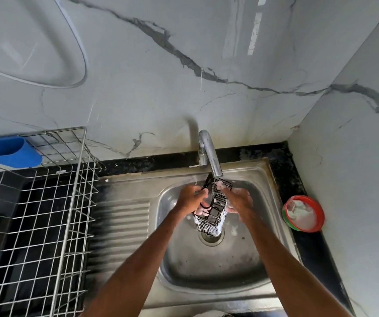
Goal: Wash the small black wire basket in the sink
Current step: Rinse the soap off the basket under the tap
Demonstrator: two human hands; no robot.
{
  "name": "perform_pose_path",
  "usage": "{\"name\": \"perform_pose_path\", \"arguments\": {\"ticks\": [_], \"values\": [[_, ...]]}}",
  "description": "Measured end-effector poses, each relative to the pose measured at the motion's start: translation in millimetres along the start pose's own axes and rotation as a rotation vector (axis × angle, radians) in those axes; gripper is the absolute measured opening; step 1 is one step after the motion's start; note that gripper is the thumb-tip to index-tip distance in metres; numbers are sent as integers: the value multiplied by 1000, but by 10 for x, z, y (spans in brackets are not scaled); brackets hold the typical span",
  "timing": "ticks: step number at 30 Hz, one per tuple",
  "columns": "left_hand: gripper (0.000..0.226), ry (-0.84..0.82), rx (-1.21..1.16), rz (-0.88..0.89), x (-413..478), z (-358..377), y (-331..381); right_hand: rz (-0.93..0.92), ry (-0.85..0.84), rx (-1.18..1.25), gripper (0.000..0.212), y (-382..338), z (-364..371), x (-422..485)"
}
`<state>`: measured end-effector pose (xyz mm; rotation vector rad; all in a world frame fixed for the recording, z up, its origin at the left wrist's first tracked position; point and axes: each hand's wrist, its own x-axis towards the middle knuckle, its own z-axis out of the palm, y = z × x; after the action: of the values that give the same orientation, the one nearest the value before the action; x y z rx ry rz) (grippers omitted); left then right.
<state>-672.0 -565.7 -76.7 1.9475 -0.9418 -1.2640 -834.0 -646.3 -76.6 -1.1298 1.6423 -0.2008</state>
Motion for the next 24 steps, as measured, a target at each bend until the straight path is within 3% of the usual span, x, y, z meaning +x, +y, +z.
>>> {"name": "perform_pose_path", "arguments": {"ticks": [4, 6, 8, 10, 17, 22, 24], "values": [[22, 73, -231, -88, -78, 131, 67, -231, 213, -290, 58, -66, -10, -169], [22, 81, -280, -107, -65, 193, 81, -435, 323, -251, 25, -114, -23, -289], [23, 82, -279, -119, -51, 229, 85, -605, 322, -231, 10, -202, -13, -324], [25, 81, -285, -130, -55, 237, 105, -637, 245, -206, 9, -309, 25, -309], [28, 128, -375, -217, -63, 138, 173, -428, 101, -140, 15, -578, 117, -196], [30, 138, -456, -281, 19, 139, 182, -416, 63, -248, 14, -573, 114, -157], [29, 151, -455, -280, 40, 148, 161, -503, 3, -362, 17, -505, 115, -194]]}}
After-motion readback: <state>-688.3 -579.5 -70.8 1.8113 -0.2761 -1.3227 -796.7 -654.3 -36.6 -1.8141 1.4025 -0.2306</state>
